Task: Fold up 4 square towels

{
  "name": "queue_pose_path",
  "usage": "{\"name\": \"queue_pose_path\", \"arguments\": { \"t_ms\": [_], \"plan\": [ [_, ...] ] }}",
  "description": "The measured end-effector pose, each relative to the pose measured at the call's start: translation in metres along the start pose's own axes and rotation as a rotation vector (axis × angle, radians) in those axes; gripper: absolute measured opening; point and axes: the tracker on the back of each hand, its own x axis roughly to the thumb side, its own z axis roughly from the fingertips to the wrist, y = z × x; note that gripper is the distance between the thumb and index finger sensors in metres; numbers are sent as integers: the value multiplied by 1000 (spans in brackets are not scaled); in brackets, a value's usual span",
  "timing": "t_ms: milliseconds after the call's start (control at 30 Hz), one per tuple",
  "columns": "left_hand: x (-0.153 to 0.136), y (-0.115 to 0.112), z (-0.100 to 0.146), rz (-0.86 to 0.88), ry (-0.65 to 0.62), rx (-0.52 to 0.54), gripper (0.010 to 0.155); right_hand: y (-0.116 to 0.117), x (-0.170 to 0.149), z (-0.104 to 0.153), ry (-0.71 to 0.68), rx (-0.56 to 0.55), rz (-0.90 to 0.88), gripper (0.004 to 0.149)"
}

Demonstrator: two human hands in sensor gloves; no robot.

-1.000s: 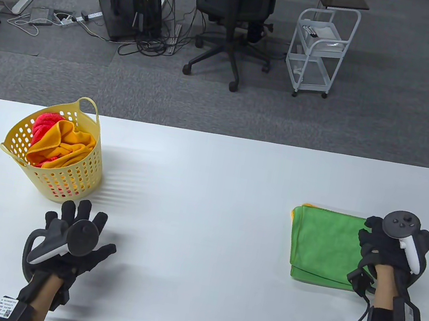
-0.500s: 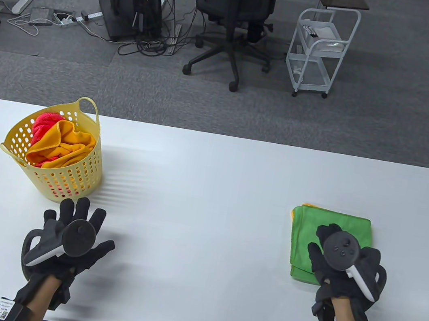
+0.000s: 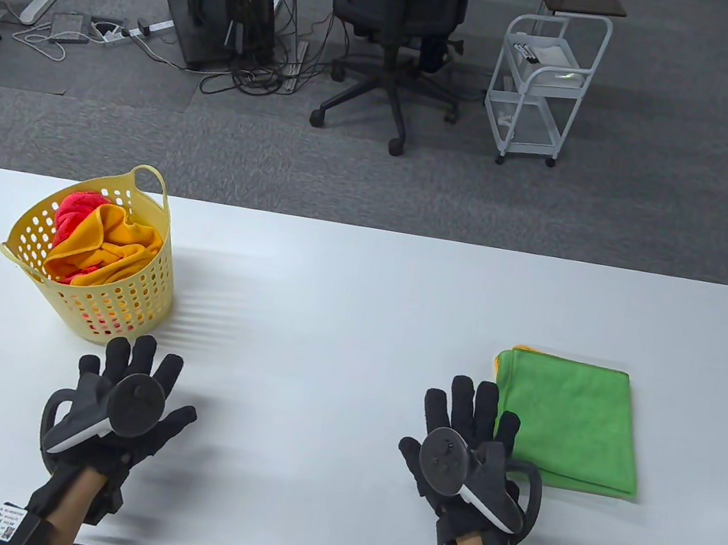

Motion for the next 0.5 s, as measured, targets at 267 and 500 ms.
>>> {"name": "queue_pose_path", "arguments": {
  "t_ms": [267, 500],
  "plan": [
    [-2, -9, -8, -3, 28, -20, 81, 27, -7, -7, 1, 123, 23, 79],
    [-6, 6, -5, 27, 19, 0, 81, 31, -6, -9, -7, 152, 6, 80]
  ]
}}
